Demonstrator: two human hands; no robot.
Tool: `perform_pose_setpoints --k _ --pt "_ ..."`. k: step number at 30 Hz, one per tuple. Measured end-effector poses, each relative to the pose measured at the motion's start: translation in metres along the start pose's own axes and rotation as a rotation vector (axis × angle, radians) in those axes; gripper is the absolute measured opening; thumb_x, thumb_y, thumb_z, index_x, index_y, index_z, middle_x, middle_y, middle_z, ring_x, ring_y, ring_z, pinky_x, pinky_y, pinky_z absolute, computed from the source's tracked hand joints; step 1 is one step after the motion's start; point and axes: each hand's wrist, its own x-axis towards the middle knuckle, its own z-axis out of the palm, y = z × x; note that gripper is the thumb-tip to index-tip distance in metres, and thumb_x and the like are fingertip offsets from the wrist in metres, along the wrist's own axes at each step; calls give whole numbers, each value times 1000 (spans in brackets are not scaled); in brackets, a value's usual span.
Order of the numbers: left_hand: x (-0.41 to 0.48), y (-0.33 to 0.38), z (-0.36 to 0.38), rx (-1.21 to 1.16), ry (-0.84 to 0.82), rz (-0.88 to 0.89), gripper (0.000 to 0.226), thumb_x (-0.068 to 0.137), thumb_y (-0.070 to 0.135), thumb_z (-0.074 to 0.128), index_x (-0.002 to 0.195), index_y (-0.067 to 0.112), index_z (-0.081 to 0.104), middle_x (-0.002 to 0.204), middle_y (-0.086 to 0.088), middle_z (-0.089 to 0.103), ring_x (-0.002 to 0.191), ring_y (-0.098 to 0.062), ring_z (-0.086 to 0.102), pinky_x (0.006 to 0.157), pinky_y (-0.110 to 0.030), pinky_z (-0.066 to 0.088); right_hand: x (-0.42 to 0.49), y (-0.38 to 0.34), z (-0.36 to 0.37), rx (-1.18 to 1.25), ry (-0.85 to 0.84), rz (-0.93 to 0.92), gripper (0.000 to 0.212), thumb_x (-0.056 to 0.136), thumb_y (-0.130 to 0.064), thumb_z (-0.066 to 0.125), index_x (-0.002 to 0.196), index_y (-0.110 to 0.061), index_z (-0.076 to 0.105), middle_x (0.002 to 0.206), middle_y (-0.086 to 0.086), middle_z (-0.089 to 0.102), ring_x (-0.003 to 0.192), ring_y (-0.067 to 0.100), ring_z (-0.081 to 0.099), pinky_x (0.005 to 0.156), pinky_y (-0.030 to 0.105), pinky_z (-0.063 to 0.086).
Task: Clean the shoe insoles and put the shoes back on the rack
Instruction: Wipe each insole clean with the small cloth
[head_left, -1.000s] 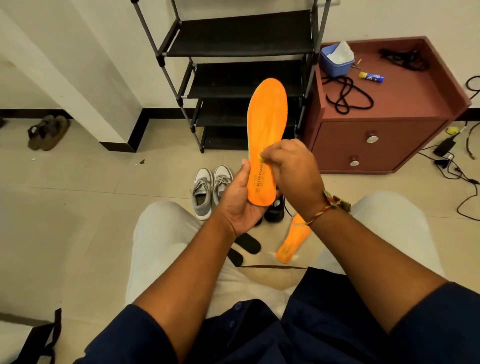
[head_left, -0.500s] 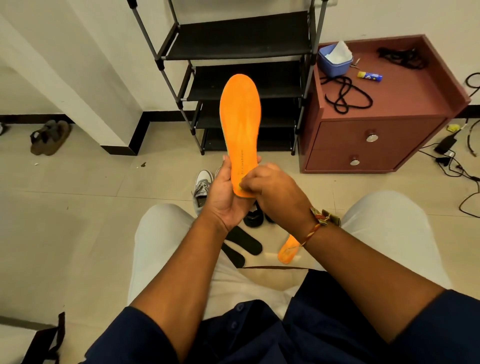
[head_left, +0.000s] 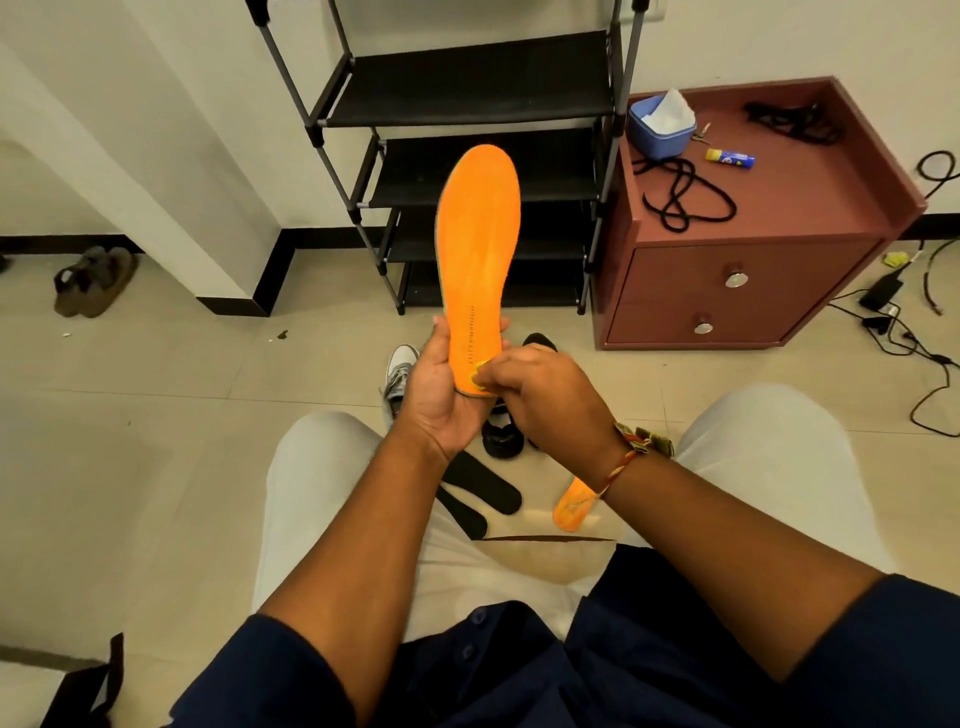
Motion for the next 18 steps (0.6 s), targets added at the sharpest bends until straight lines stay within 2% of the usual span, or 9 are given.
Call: perform_pose_setpoints --k 2,5,8,10,12,14,16,18 --pt "0 5 -3 -24 27 27 62 105 56 29 132 9 60 115 -12 67 97 -20 64 96 -37 50 2 -2 0 52 -7 -24 21 87 -7 64 102 -11 77 101 8 74 94 26 68 88 36 56" --pt "-1 6 -5 -12 38 28 65 104 59 30 137 10 57 117 -12 68 99 -19 65 95 -38 51 0 -5 -1 111 -23 -66 20 86 -3 70 102 -13 77 103 4 74 99 22 68 93 37 56" --pt "-4 3 -2 18 16 -6 68 103 61 29 127 8 64 111 -11 68 99 -20 66 95 -39 52 -3 -9 2 56 -9 -95 22 80 -1 75 99 -12 78 100 4 74 98 24 67 89 35 54" --pt "-9 -4 6 39 -25 -62 69 103 61 27 125 7 64 114 -13 70 108 -24 67 100 -41 52 1 -9 0 1 52 -108 21 77 1 76 95 -9 78 96 6 73 94 25 67 86 30 51" --pt "-12 -11 14 20 -58 -111 66 104 59 27 127 8 62 127 -17 67 124 -30 61 111 -46 44 6 -8 -5 -50 131 -111 16 83 -9 68 94 -7 78 94 8 72 91 24 65 84 23 46" --pt "-14 -15 18 -10 -88 -130 63 104 58 26 131 11 60 140 -19 60 135 -34 53 118 -49 35 10 -3 -12 -101 177 -98 31 87 -23 53 97 -8 78 95 7 71 91 24 63 82 21 44" --pt "-15 -17 20 -12 -120 -127 61 105 57 26 132 14 60 139 -19 60 130 -34 57 113 -49 40 14 7 -17 -150 221 -61 35 89 -27 50 99 -7 77 98 8 71 92 28 62 79 32 52" --pt "-17 -20 22 28 -155 -126 60 104 57 27 129 14 61 123 -15 66 106 -28 65 90 -41 52 21 22 -25 -167 309 29 30 91 -26 54 100 -7 76 99 9 71 91 31 63 78 38 54"
